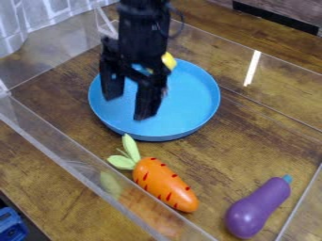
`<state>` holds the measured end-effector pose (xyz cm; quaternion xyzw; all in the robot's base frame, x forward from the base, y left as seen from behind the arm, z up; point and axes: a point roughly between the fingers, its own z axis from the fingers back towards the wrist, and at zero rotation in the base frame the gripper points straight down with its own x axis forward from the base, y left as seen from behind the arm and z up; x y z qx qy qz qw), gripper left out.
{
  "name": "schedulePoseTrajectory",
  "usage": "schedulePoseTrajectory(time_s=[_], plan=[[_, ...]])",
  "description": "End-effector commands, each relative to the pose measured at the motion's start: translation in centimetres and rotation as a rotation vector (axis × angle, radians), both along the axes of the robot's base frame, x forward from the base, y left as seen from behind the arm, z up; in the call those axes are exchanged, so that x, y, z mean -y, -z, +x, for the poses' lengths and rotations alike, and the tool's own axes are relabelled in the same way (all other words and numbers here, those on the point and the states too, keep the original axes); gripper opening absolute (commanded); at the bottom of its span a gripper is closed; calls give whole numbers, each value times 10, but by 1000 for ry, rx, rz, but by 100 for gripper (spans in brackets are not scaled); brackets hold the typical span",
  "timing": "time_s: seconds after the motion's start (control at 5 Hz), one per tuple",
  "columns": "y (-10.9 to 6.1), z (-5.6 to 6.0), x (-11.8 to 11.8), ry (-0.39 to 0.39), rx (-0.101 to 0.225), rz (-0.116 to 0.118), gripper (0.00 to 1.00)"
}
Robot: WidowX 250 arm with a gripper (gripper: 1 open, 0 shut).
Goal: Remove the carrot from the blue tray and put it on the table
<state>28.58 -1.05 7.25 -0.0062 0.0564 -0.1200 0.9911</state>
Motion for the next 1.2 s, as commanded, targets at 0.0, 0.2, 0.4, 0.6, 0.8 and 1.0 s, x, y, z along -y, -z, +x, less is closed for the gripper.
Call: schedulePoseTrajectory(time_s=[0.0,0.2,0.4,0.6,0.8,1.0], plan=[[-6,-10,18,98,91,13,100],[12,-12,40,161,102,27,100],[25,-11,64,227,105,34,100],[37,-5,84,252,112,50,100],[41,1,84,255,131,50,100],[42,5,78,250,137,47,100]])
